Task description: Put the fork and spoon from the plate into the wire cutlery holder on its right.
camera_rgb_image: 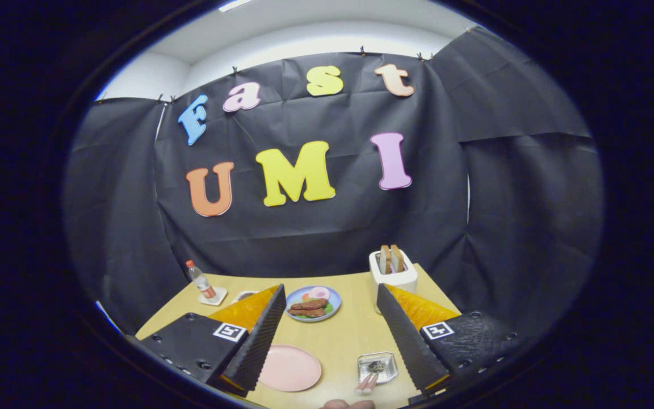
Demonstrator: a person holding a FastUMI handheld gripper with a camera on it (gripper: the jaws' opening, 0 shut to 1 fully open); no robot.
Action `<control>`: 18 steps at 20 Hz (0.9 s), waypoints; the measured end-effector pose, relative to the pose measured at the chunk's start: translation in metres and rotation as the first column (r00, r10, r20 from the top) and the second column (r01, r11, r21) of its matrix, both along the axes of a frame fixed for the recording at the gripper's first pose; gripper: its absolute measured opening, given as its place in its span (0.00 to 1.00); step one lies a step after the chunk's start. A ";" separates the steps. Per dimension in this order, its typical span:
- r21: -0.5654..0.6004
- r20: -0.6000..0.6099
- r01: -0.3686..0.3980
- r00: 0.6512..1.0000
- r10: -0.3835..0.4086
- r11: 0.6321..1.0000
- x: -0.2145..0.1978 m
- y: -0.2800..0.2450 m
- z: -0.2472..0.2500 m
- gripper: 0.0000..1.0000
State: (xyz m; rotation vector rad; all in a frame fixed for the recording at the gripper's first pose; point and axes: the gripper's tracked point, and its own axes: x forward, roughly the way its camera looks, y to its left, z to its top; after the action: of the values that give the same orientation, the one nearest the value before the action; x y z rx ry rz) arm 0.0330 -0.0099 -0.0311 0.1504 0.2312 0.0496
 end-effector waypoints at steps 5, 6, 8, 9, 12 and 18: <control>-0.007 0.038 0.025 0.999 -0.025 1.000 -0.006 -0.008 0.009 0.96; -0.007 0.045 0.023 0.999 -0.022 1.000 -0.007 -0.007 0.009 0.96; -0.009 0.050 0.012 0.999 -0.011 1.000 -0.008 -0.006 0.010 0.96; -0.008 0.046 0.003 0.999 -0.003 1.000 -0.010 -0.004 0.010 0.96; 0.007 0.040 -0.010 0.999 0.010 1.000 -0.011 0.000 0.012 0.96; 0.016 0.035 -0.020 0.999 0.019 1.000 -0.011 0.001 0.014 0.96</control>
State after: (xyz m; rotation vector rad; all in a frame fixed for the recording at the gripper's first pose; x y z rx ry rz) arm 0.0224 -0.0090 -0.0168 0.1637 0.1974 0.0737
